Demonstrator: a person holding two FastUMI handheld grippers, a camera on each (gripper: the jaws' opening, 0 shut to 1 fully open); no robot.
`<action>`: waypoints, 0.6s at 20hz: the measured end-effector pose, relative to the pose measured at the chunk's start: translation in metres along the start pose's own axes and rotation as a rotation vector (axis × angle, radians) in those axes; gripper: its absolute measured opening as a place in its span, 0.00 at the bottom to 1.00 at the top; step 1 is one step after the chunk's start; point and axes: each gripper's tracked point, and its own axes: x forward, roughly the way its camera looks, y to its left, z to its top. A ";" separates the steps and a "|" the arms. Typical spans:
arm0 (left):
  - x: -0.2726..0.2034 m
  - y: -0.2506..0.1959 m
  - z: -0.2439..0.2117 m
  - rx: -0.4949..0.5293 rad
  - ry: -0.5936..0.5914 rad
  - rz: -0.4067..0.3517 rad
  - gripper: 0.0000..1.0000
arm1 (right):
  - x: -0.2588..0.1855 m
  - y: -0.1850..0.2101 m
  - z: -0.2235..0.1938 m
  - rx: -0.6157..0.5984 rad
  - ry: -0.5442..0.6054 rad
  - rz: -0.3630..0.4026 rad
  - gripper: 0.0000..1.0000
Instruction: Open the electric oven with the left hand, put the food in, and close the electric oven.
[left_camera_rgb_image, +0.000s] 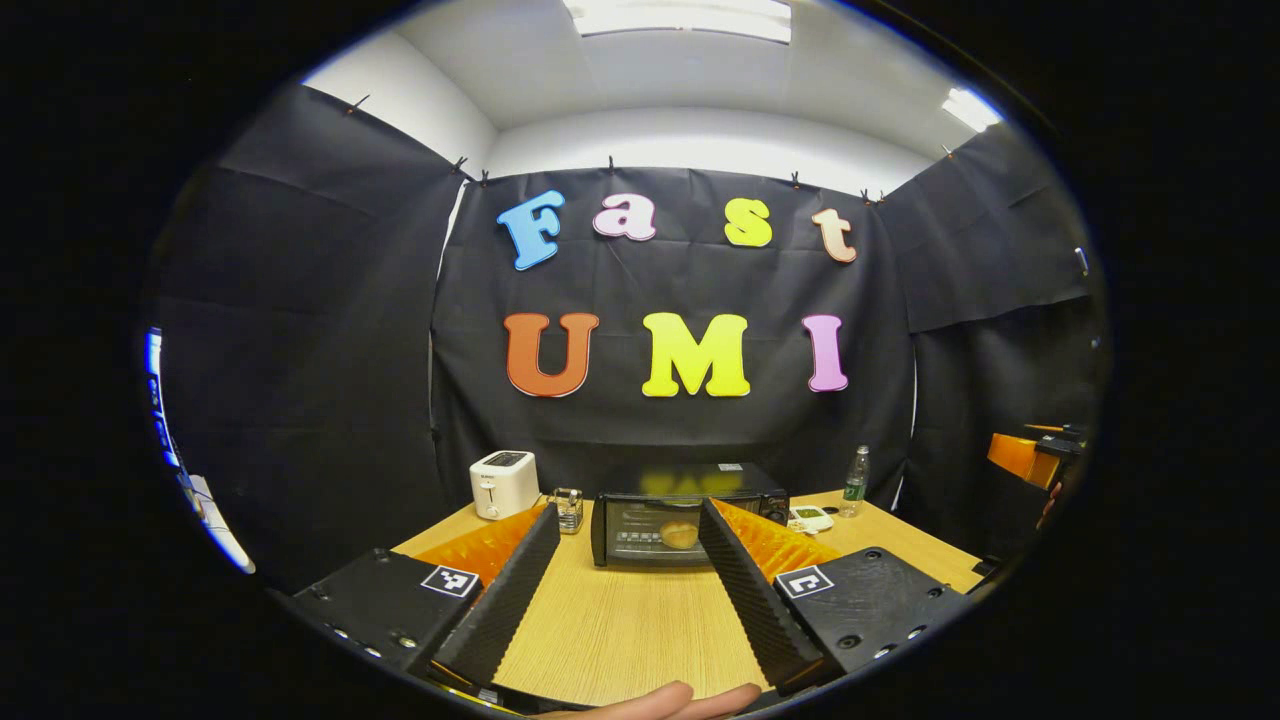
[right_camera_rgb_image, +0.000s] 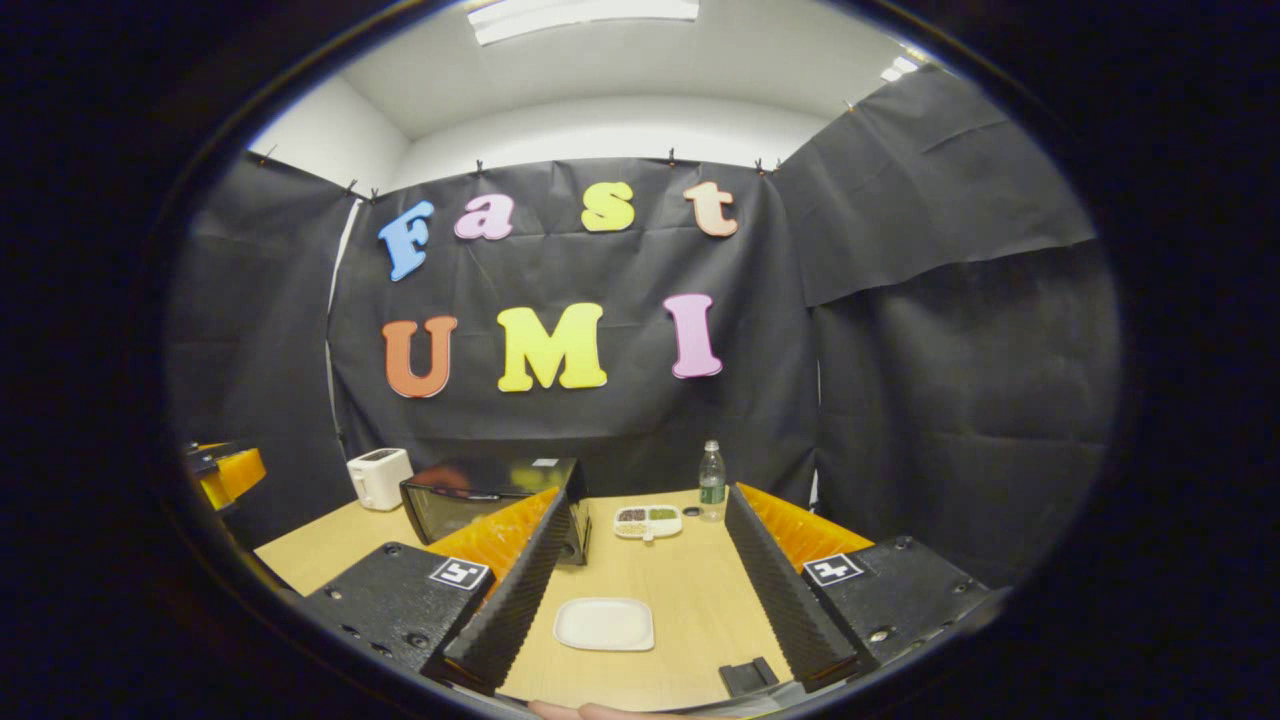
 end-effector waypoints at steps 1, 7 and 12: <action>0.000 -0.002 -0.002 0.002 0.002 -0.004 0.92 | 0.000 0.001 0.000 0.003 -0.004 0.005 0.95; 0.003 -0.008 -0.006 0.029 0.009 -0.001 0.92 | -0.001 0.001 -0.005 0.013 -0.018 0.034 0.95; 0.004 -0.011 0.000 0.046 -0.018 0.013 0.92 | -0.002 -0.006 -0.008 0.011 -0.014 0.030 0.95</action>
